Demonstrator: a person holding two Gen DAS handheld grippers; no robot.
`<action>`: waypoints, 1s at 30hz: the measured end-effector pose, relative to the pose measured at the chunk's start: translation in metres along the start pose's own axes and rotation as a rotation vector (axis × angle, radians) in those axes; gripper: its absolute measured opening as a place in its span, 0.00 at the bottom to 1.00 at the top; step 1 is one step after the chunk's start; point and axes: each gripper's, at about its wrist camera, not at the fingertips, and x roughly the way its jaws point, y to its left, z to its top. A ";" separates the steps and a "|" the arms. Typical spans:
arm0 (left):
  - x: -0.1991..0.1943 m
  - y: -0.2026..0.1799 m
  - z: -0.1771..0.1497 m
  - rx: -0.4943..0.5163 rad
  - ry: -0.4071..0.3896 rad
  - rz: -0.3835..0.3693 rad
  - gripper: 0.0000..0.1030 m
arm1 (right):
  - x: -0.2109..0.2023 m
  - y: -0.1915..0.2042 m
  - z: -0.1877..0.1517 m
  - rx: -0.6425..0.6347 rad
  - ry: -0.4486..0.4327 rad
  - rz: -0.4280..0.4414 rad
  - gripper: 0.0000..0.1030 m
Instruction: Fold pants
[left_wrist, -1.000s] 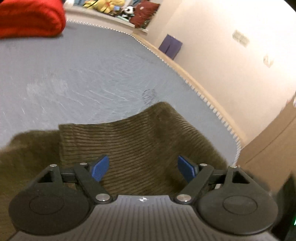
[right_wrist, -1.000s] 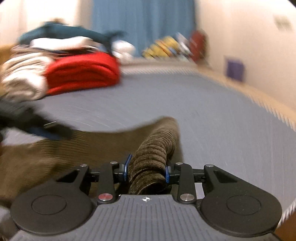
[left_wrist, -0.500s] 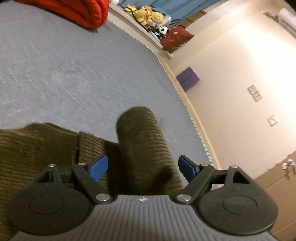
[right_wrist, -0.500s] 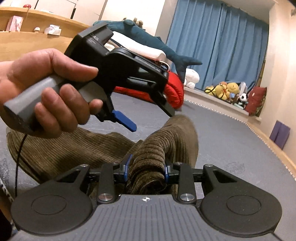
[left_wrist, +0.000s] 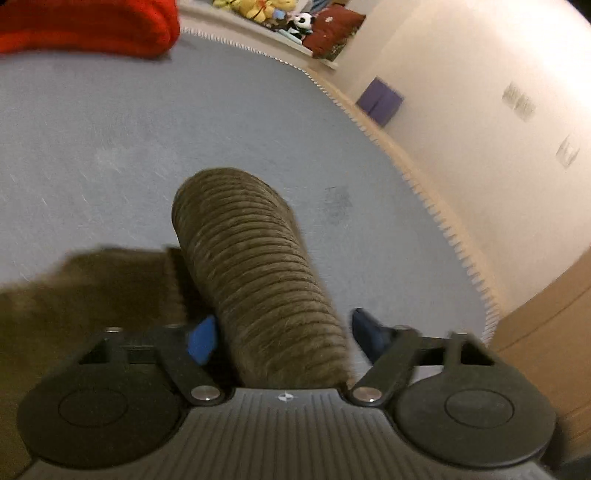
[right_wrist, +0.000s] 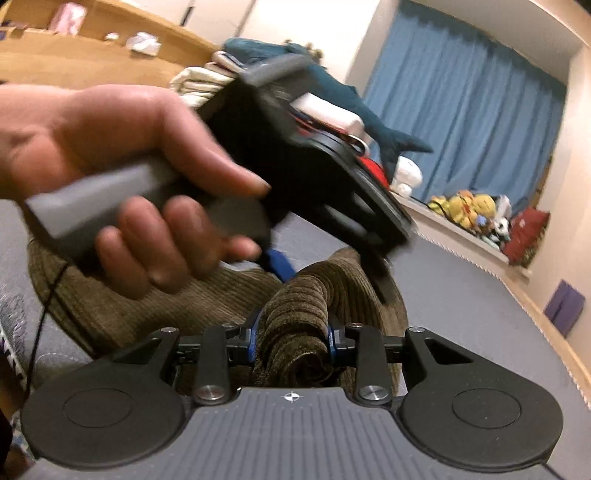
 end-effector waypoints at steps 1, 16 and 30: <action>-0.001 -0.003 -0.001 0.034 -0.001 0.039 0.44 | 0.000 0.005 0.002 -0.017 -0.006 0.006 0.33; -0.096 0.123 -0.002 -0.042 -0.068 0.225 0.20 | -0.030 0.025 0.052 0.146 -0.194 0.330 0.66; -0.195 0.228 -0.047 -0.174 -0.092 0.405 0.21 | 0.124 -0.053 0.025 0.848 0.302 0.270 0.81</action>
